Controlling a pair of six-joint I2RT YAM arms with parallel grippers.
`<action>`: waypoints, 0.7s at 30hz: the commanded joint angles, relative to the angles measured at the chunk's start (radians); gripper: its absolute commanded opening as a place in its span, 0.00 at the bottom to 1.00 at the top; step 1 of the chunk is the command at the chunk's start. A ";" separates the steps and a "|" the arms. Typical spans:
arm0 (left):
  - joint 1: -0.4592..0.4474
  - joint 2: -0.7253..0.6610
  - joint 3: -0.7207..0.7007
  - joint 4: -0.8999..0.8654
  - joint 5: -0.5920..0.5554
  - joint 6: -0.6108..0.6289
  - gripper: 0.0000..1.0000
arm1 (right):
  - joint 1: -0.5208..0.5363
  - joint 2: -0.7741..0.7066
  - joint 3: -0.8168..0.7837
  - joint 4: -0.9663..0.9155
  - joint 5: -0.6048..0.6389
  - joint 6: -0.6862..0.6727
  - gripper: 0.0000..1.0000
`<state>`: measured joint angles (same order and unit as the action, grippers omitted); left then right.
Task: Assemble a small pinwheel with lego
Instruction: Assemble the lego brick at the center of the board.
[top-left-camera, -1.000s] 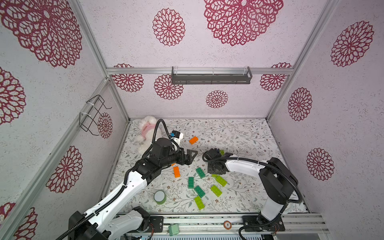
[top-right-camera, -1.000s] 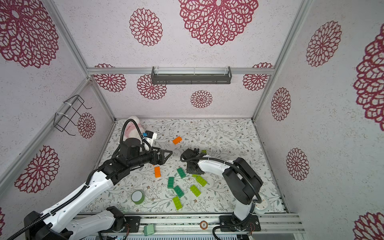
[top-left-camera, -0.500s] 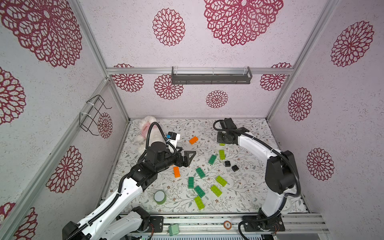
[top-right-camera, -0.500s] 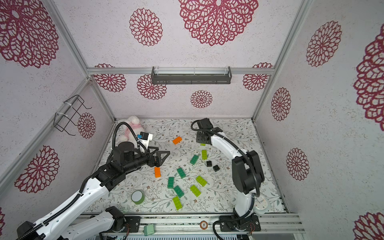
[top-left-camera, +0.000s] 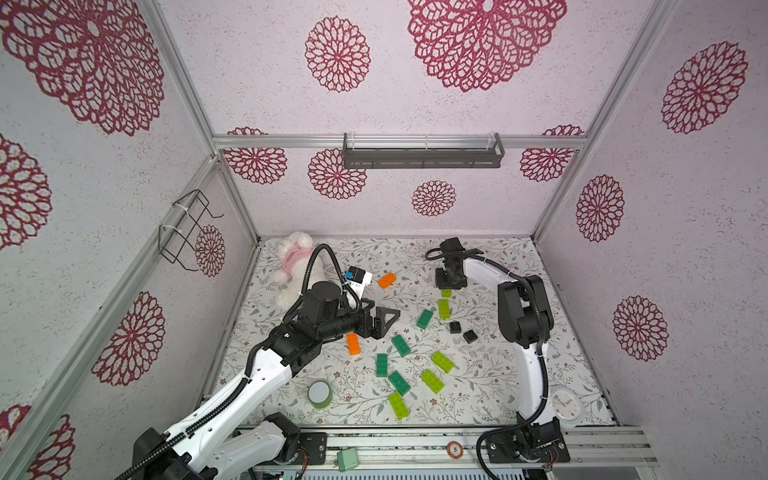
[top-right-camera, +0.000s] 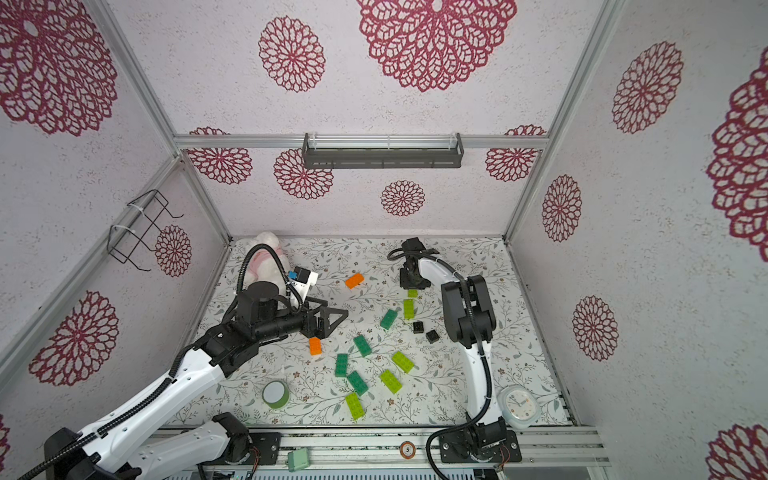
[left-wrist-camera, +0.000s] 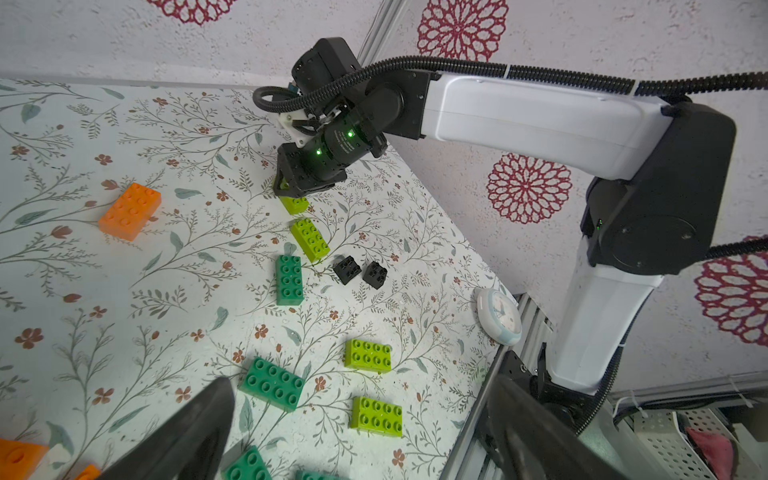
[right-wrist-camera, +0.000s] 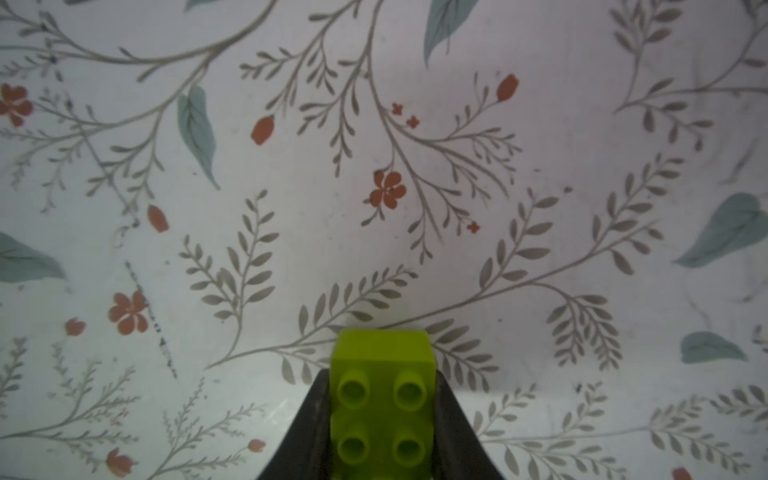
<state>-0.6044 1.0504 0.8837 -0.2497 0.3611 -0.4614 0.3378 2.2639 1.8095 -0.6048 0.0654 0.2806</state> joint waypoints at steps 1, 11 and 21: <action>-0.006 0.011 0.027 -0.001 0.024 0.023 0.97 | 0.006 -0.005 0.031 -0.038 -0.021 -0.013 0.10; -0.007 0.010 0.029 -0.001 0.032 0.023 0.97 | 0.025 -0.031 -0.002 -0.055 0.011 0.005 0.14; -0.008 0.005 0.032 -0.016 0.019 0.033 0.97 | 0.040 -0.045 -0.040 -0.050 0.022 0.033 0.29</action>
<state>-0.6086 1.0622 0.8845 -0.2577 0.3824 -0.4519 0.3687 2.2566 1.7844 -0.6182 0.0746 0.2909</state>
